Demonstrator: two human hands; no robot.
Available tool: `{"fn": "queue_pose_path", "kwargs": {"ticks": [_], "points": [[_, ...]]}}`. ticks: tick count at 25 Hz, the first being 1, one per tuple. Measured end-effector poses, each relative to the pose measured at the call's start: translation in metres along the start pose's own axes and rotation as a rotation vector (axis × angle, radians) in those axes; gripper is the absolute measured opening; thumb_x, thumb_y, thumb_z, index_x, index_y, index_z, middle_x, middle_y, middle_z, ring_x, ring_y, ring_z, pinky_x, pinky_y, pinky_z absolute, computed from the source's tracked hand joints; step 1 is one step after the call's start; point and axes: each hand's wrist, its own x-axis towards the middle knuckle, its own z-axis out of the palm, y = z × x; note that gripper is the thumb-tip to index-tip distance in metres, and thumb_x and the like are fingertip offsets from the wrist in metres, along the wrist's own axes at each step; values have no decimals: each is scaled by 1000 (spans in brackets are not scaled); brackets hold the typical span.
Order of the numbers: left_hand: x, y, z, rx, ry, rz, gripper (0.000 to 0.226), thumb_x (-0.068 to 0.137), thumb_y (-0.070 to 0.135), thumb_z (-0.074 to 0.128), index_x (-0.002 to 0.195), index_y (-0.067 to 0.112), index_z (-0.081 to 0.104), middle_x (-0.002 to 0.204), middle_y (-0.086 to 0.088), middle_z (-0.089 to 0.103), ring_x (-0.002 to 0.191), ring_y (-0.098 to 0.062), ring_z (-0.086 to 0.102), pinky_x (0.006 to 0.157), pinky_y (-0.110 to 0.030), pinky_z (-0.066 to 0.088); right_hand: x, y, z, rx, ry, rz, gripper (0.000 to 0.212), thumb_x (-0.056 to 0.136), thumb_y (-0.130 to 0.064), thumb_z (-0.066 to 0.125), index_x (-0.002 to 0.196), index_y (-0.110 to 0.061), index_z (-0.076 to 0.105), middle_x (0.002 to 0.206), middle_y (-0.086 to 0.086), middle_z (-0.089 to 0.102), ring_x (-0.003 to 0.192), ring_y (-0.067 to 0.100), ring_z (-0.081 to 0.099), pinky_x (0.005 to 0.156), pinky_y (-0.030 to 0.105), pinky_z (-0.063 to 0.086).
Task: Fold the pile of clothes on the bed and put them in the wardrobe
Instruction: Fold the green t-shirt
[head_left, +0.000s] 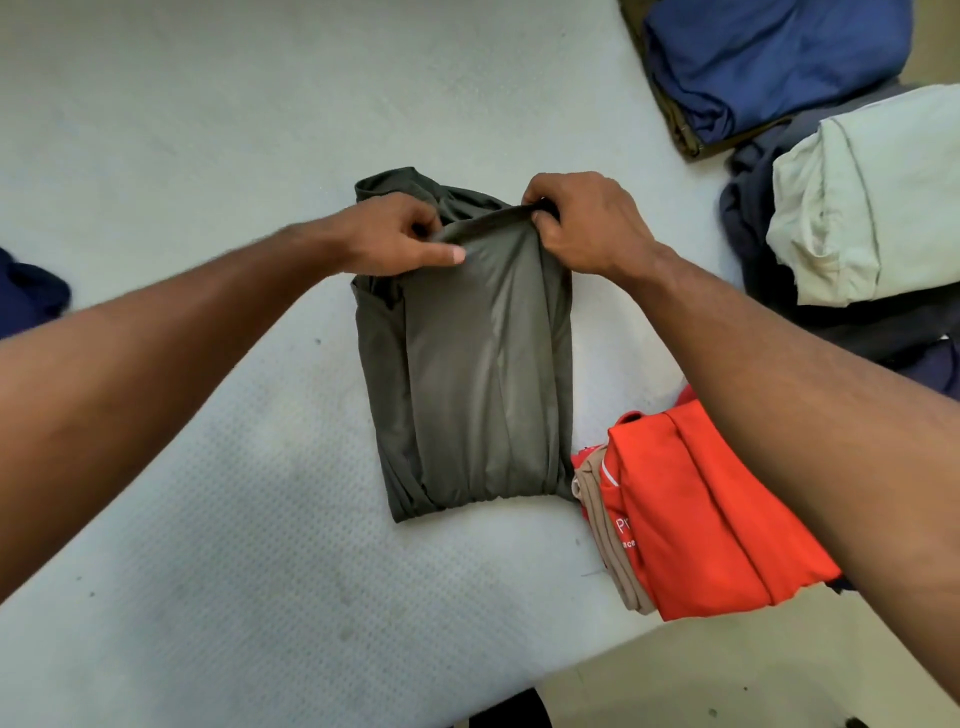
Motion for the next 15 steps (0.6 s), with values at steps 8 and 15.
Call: {"fn": "queue_pose_path", "kwargs": {"ticks": [8,15], "points": [[-7,-24,-35,-61,68,-147,36,96,33,64,89,-3,66,85,-7,57,83,-19,51,74,-34,38,-3,16,5,-41,3,41,31,94,-20,48,119,-21,67,117,0,71,109,27,62,84,35,45],[7,-32,-2,241,572,104,35,93,46,60,109,15,61,105,-7,61,100,-28,57,78,-36,43,-21,-18,21,24,375,153,44,91,-13,51,134,-20,61,127,9,55,107,26,56,75,37,48]]}}
